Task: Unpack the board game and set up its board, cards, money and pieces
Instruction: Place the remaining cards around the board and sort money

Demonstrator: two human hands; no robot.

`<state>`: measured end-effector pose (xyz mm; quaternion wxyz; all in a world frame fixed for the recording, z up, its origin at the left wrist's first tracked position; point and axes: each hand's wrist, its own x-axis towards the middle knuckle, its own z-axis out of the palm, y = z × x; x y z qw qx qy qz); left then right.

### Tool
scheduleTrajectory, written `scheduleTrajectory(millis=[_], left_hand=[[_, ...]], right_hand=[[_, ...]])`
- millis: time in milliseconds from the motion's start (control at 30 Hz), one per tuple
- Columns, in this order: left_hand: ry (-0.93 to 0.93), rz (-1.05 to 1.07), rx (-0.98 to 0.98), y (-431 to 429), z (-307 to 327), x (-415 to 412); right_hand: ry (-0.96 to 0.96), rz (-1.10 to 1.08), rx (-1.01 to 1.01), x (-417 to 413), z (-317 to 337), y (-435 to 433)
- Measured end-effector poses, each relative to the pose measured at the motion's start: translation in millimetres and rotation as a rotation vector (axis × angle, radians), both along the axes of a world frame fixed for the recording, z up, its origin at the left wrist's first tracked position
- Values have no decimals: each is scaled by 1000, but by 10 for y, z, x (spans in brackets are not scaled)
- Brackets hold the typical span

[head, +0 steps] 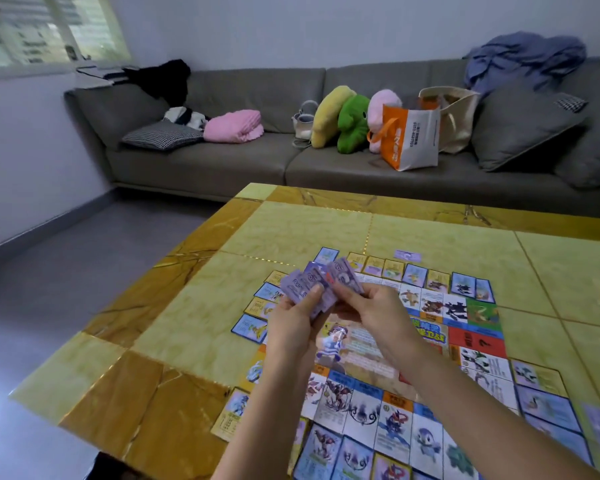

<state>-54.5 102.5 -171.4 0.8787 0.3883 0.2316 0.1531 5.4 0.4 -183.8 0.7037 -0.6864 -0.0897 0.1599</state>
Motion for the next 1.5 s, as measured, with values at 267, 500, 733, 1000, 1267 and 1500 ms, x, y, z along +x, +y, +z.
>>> scheduleTrajectory(millis=[267, 500, 733, 1000, 1267, 1500], left_hand=[[135, 101, 176, 1146, 19, -385], [181, 141, 122, 1549, -154, -503], [181, 114, 100, 1568, -221, -430], [158, 133, 92, 1611, -257, -448], [196, 161, 142, 1571, -270, -422], [219, 154, 164, 1570, -305, -388]], right_hand=[[-199, 346, -496, 364, 3, 572], [-342, 365, -497, 766, 36, 1247], [-464, 667, -848, 931, -1, 1796], [-694, 867, -936, 1096, -3, 2174], [-657, 881, -976, 1271, -162, 2277], [-598, 875, -947, 1357, -305, 2309]])
